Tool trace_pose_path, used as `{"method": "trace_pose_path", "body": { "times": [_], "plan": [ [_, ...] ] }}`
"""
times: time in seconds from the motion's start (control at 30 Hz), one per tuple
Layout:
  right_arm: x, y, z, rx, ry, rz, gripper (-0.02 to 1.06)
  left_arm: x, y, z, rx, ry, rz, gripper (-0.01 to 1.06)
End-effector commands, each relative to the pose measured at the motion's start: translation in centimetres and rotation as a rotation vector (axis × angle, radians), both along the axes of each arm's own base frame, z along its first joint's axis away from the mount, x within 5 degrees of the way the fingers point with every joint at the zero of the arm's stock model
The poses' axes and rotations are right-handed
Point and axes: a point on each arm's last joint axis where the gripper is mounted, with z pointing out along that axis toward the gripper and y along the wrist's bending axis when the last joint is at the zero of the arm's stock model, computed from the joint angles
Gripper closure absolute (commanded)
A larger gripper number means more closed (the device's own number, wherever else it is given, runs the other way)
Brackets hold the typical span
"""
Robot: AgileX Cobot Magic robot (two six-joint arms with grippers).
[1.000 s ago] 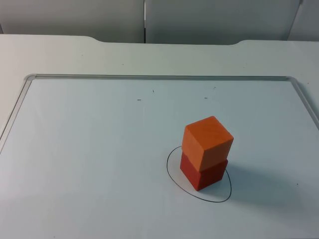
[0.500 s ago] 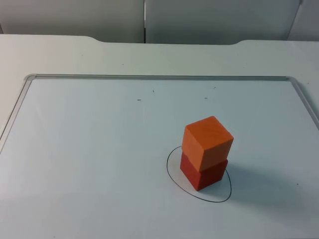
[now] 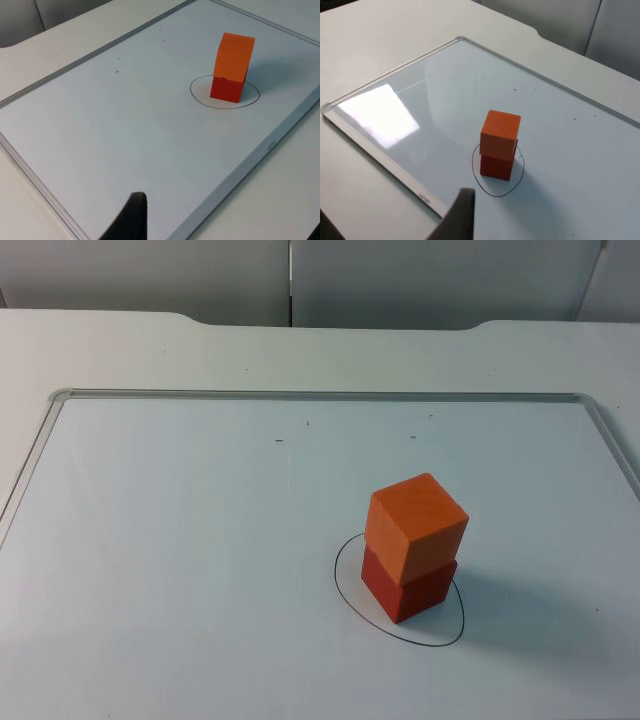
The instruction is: Pick up one cube with the left hand and another cube with the right hand. First place the cube in the right hand at the target position, then stack the cube in the left hand on top.
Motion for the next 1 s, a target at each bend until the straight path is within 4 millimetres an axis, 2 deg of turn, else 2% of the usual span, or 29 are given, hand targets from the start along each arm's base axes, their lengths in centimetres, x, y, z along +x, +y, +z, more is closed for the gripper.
{"method": "trace_pose_path", "body": {
  "times": [0.0, 0.23, 0.47, 0.63, 0.7, 0.83, 0.97],
  "plan": [
    [0.0, 0.1, -0.1, 0.003, -0.013, 0.013, 0.11, 0.0, -0.1, 0.0, -0.016, -0.004, -0.012, 0.00],
    [0.0, 0.1, -0.1, 0.000, -0.015, 0.014, 0.11, 0.0, -0.1, 0.0, -0.016, -0.004, -0.012, 0.00],
    [-0.8, 0.5, -0.4, -0.017, 0.009, 0.113, 0.11, 0.0, -0.1, 0.0, -0.016, -0.004, -0.012, 0.00],
    [-1.8, -0.2, -0.6, 0.031, 0.014, 0.115, 0.11, 0.0, -0.1, 0.0, -0.016, -0.004, -0.012, 0.00],
    [-2.9, -1.2, -0.9, 0.079, -0.010, 0.099, 0.11, 0.0, -0.1, 0.0, -0.016, -0.004, -0.012, 0.00],
    [-2.9, -1.4, -1.3, 0.060, 0.033, 0.080, 0.11, 0.0, -0.1, 0.0, -0.016, -0.004, -0.012, 0.00],
    [-2.2, -1.0, -2.8, 0.050, 0.087, 0.047, 0.11, 0.0, -0.1, 0.0, -0.016, -0.004, -0.004, 0.00]
  ]
}}
